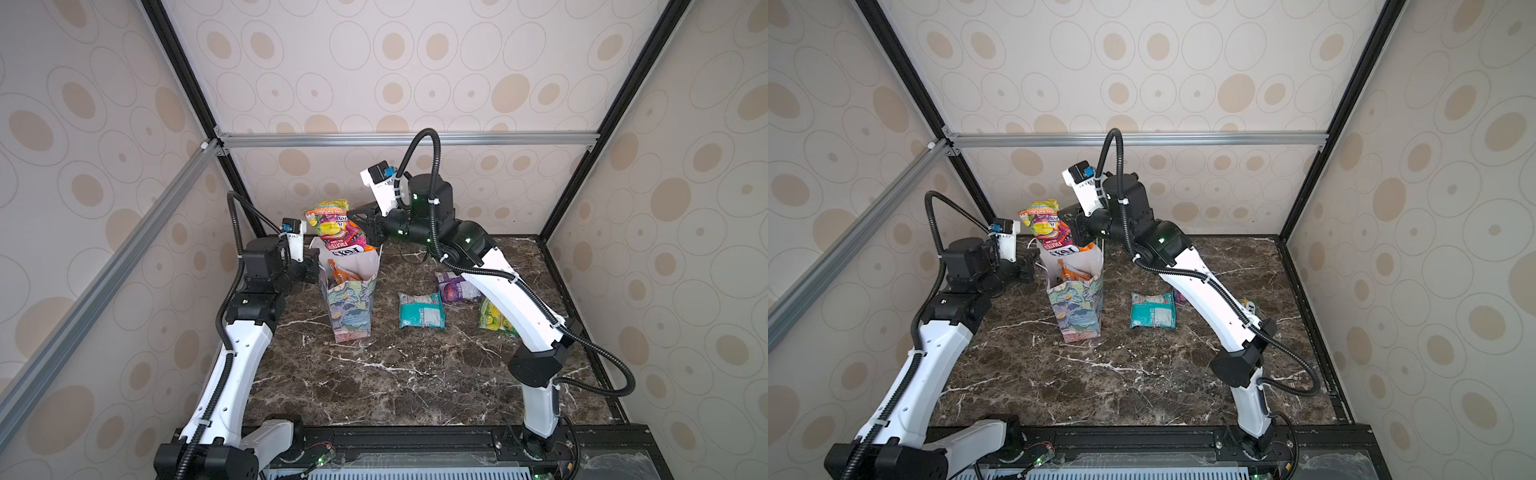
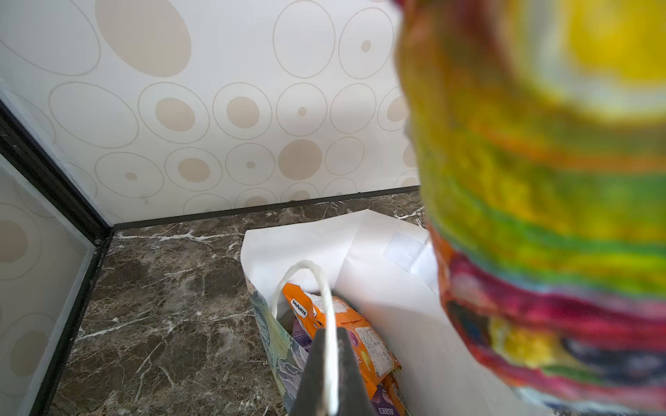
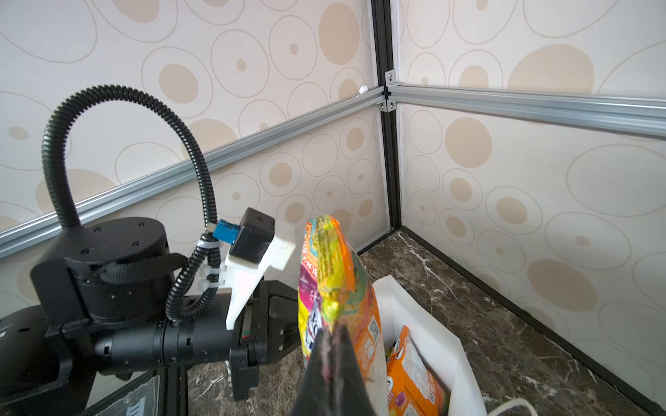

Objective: Place the snacks into the paper bag
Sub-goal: Place the snack in the paper bag.

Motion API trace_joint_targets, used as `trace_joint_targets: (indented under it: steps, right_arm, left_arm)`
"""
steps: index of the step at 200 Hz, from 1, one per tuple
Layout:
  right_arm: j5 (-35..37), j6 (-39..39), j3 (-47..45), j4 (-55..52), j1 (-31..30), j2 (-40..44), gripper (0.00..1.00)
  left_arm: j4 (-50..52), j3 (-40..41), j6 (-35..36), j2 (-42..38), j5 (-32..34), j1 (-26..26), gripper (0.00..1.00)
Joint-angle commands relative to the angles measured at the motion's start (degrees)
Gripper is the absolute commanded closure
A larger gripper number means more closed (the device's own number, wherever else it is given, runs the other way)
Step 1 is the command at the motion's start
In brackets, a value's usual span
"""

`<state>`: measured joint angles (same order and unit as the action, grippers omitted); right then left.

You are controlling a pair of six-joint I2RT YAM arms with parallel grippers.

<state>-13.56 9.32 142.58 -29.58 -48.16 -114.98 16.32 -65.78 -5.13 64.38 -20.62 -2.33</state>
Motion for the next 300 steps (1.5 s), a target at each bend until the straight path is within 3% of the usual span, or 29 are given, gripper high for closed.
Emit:
trace_joint_targets:
  steps: [1,114,190,204,216,265,300]
  right_arm:
    - [2.0,-1.2,0.9,0.1,-0.2,-0.5,1.0]
    - [5.0,-0.4,-10.4,0.2,-0.2,-4.1,1.0]
    - [9.2,-2.3,-10.5,-1.6,-0.3,-6.2,1.0]
    - [9.0,-2.5,-10.5,-1.8,-0.3,-6.0,0.92]
    - [9.3,-3.1,-10.0,-2.4,-0.3,-5.9,0.76]
    - [11.7,-6.6,-3.5,-8.0,-0.2,-6.1,0.62]
    - [11.5,-7.4,-5.3,-9.1,-0.2,0.7,0.53]
  left_arm:
    - [-0.7,-1.1,0.9,-1.5,-0.3,0.1,1.0]
    - [-0.8,-1.1,0.7,-1.6,-0.5,0.1,1.0]
    - [-1.6,-0.4,0.3,-1.5,0.0,0.1,1.0]
    - [-1.9,-0.2,0.4,-1.4,0.4,0.1,1.0]
    - [-1.3,-0.6,0.5,-1.0,0.7,0.2,1.0]
    - [-1.5,-0.3,0.6,-0.7,1.2,0.2,1.0]
    - [-2.0,0.0,0.2,-0.4,1.1,0.1,1.0]
